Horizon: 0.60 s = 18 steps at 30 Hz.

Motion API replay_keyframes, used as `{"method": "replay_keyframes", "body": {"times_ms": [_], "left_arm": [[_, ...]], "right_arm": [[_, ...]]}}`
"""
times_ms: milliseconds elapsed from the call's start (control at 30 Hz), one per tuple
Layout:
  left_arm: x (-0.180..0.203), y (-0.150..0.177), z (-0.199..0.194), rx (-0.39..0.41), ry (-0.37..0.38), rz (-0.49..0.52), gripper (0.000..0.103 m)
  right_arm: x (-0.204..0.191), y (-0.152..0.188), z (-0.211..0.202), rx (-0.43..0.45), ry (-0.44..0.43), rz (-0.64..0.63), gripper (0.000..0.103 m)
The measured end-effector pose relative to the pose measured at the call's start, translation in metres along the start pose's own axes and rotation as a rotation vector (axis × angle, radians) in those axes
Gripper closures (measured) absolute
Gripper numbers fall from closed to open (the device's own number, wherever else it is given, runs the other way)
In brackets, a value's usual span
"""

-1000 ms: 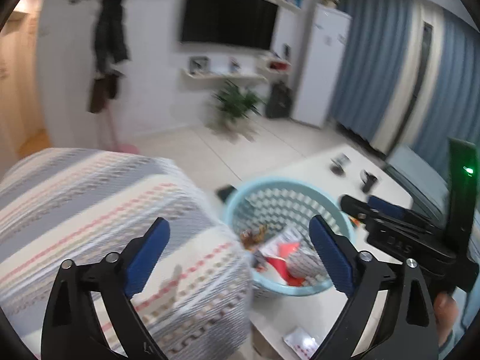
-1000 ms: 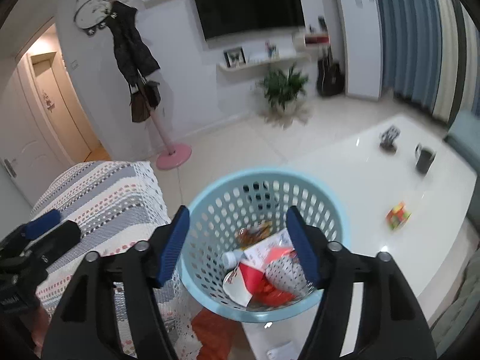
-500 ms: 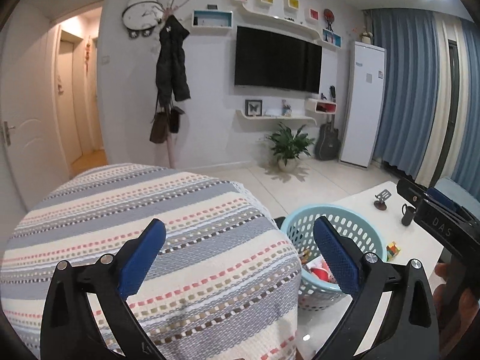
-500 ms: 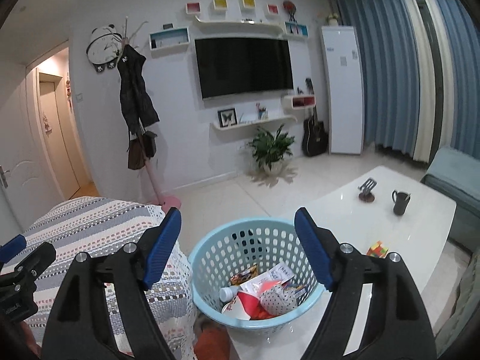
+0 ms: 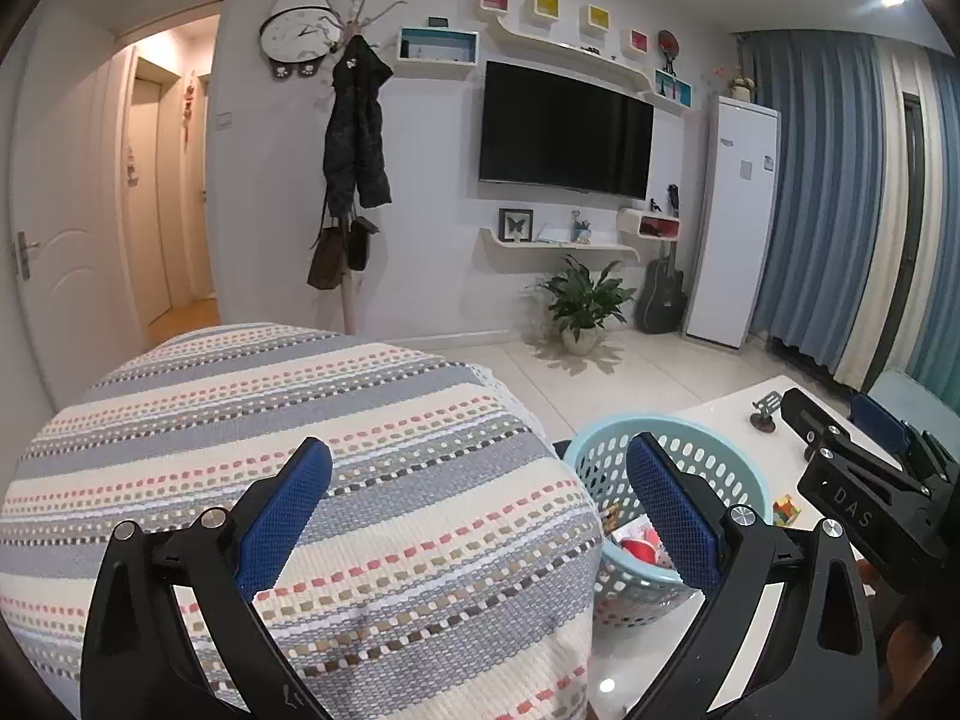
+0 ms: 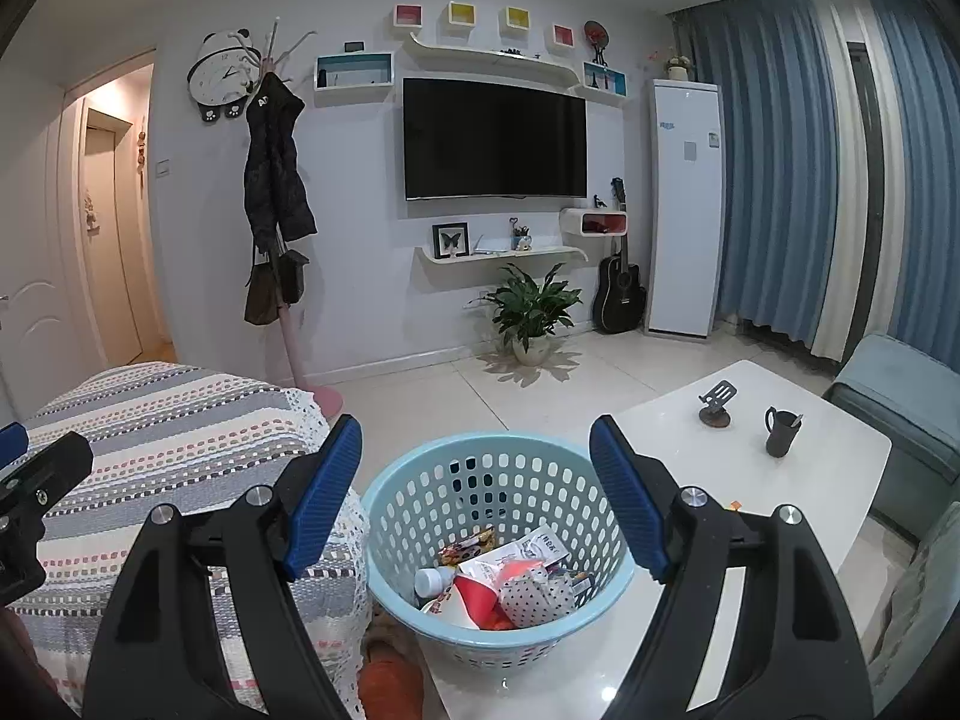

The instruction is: Collect trash

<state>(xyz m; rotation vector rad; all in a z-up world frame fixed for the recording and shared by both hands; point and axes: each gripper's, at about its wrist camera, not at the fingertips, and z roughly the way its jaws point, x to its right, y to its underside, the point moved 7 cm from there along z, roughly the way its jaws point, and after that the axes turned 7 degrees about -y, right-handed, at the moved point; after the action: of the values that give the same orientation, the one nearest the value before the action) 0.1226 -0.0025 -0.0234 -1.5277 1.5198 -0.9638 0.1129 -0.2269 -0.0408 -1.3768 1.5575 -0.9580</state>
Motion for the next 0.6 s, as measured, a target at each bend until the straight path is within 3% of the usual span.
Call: {"method": "replay_keyframes", "body": {"times_ms": [600], "left_arm": [[0.0041, 0.0011, -0.0054, 0.005, 0.000, 0.007, 0.008]], "right_arm": [[-0.0035, 0.0016, 0.0014, 0.002, -0.013, 0.004, 0.026]]}}
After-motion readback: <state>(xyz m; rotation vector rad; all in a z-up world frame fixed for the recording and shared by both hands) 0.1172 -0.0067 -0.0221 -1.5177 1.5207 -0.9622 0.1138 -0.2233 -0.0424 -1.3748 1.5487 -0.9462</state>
